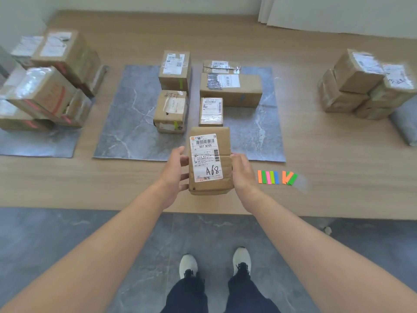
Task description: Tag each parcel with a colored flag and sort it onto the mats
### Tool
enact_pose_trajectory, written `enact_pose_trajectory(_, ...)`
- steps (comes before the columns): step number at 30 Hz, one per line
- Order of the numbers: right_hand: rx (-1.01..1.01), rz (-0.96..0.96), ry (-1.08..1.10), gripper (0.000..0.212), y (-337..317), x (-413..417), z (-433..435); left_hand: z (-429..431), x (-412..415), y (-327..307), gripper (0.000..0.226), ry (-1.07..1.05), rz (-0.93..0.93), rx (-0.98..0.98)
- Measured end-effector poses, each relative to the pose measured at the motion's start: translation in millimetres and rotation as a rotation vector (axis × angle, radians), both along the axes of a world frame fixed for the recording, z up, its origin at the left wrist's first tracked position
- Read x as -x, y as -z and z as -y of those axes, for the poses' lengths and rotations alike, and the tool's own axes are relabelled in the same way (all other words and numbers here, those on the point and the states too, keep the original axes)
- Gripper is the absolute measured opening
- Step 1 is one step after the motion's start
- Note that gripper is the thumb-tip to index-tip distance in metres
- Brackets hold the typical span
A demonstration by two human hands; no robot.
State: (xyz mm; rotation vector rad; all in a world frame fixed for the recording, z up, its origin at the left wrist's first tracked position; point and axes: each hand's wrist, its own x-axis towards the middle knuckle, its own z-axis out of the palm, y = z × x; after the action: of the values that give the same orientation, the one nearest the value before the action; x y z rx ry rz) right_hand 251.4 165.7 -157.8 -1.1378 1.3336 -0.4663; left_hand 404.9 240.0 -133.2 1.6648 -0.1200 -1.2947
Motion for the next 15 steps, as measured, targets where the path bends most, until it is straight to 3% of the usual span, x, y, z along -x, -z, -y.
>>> enact_pose_trajectory(3, -0.09, -0.016, -0.065, 0.024, 18.5, -5.1, -7.5, -10.8, -0.9, 12.3, 0.036, -0.01, -0.002, -0.027)
enact_pose_trajectory(8, -0.173, -0.06, -0.103, 0.039, 40.9, -7.0, -18.8, -27.9, -3.4, 30.4, 0.035, 0.008, 0.0, -0.064)
enact_pose_trajectory(15, -0.21, -0.092, -0.144, 0.034, 47.8, -12.1, -26.0, -35.2, -6.7, 43.1, 0.03, 0.025, 0.002, -0.076)
